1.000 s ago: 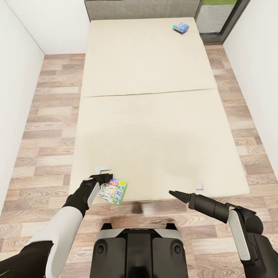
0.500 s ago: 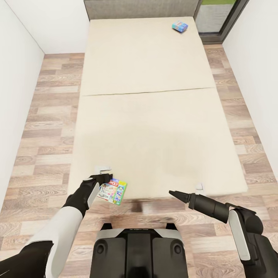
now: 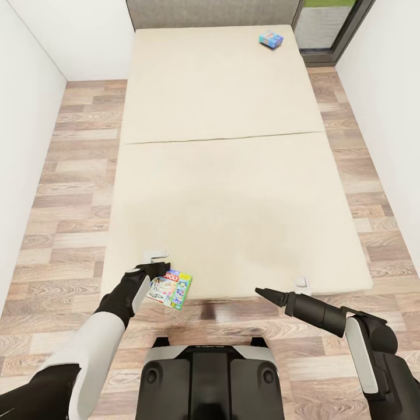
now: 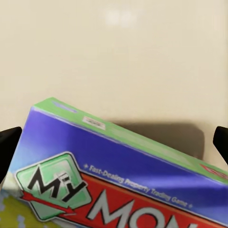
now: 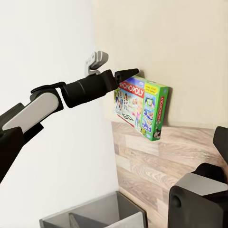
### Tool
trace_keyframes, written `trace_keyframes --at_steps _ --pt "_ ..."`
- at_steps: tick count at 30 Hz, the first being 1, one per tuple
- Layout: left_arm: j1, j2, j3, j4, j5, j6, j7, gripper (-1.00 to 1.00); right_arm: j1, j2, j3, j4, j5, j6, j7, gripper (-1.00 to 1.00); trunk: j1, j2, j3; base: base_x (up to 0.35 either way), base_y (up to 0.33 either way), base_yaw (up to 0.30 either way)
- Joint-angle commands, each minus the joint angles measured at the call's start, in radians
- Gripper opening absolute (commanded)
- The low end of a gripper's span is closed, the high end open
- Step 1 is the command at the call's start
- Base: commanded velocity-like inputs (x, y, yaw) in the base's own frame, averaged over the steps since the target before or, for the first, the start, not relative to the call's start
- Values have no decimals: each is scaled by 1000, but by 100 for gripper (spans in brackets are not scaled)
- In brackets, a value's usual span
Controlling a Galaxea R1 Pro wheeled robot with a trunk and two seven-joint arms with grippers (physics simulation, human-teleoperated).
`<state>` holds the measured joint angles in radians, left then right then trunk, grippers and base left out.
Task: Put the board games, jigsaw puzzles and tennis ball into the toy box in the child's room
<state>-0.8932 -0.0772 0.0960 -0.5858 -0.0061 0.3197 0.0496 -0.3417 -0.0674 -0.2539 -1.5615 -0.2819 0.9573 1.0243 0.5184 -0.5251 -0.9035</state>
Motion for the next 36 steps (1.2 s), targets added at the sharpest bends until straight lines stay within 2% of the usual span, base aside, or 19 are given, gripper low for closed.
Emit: trace_keyframes --at_steps 1,36 --pt "0 -1 5 21 9 9 1 100 0 0 -1 0 1 4 4 100 1 -1 -1 0 0 0" --pt "0 0 11 21 9 7 1 100 0 0 -1 1 1 3 3 100 1 -1 -1 -26 0 0"
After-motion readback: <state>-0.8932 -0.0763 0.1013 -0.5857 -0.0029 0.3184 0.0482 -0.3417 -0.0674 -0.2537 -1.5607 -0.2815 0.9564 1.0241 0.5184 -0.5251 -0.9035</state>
